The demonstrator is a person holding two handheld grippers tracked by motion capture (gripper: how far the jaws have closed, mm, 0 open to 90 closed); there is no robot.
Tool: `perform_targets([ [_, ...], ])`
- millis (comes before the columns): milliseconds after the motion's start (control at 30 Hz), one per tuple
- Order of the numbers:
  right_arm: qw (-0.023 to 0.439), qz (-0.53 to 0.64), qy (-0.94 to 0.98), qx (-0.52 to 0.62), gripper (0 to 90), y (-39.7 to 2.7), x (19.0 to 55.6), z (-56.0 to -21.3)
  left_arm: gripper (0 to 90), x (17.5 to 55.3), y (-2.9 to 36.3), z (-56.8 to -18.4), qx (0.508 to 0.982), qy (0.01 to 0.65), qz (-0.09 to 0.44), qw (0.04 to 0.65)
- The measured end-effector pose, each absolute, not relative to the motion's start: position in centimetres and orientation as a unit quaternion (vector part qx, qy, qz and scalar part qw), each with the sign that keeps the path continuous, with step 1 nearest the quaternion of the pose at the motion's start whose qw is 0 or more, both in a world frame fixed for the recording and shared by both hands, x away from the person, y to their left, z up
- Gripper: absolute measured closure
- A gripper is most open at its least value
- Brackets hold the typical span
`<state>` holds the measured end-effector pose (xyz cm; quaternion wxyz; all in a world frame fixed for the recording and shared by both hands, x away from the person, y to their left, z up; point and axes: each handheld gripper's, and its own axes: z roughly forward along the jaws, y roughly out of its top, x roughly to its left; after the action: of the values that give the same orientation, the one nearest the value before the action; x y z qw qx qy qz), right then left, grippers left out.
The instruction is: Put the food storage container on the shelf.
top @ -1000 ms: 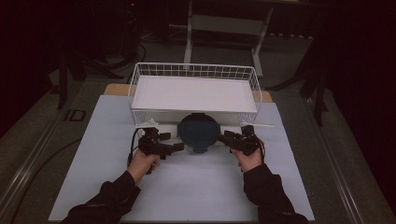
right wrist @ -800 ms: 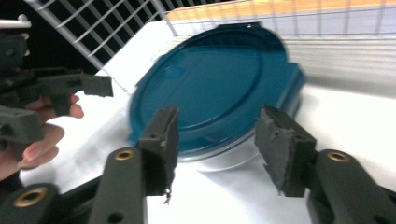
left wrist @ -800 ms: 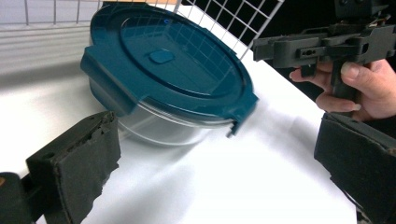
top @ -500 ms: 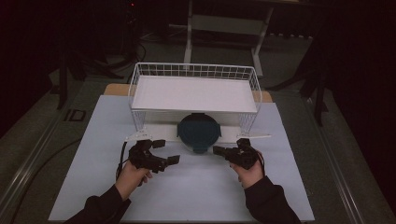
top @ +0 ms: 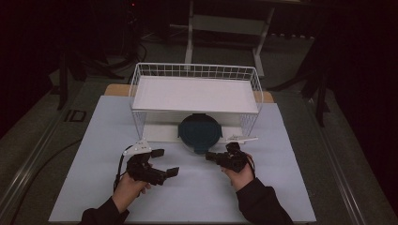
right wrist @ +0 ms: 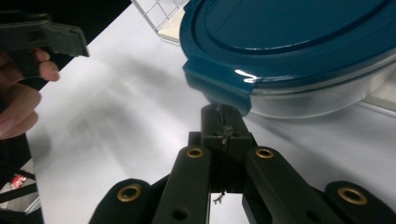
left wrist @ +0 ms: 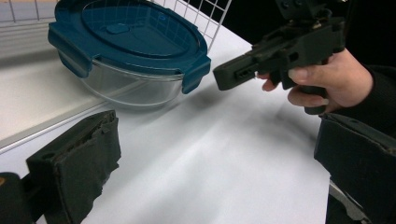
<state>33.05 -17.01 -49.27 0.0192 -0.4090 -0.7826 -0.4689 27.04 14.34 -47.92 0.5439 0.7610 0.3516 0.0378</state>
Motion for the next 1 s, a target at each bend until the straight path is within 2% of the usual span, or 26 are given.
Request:
perform_targets([
  [733,0.014,-0.465,-0.780,-0.420,90.0,-15.1,35.7,-49.8,0.6,27.0,14.7,-48.9,0.758,0.360,0.053,0.542],
  [1000,-0.002,-0.467,-0.776,-0.423,90.0,-14.4,37.1,-49.8,0.6,27.0,14.8,-48.9,0.759,0.359,0.054,0.541],
])
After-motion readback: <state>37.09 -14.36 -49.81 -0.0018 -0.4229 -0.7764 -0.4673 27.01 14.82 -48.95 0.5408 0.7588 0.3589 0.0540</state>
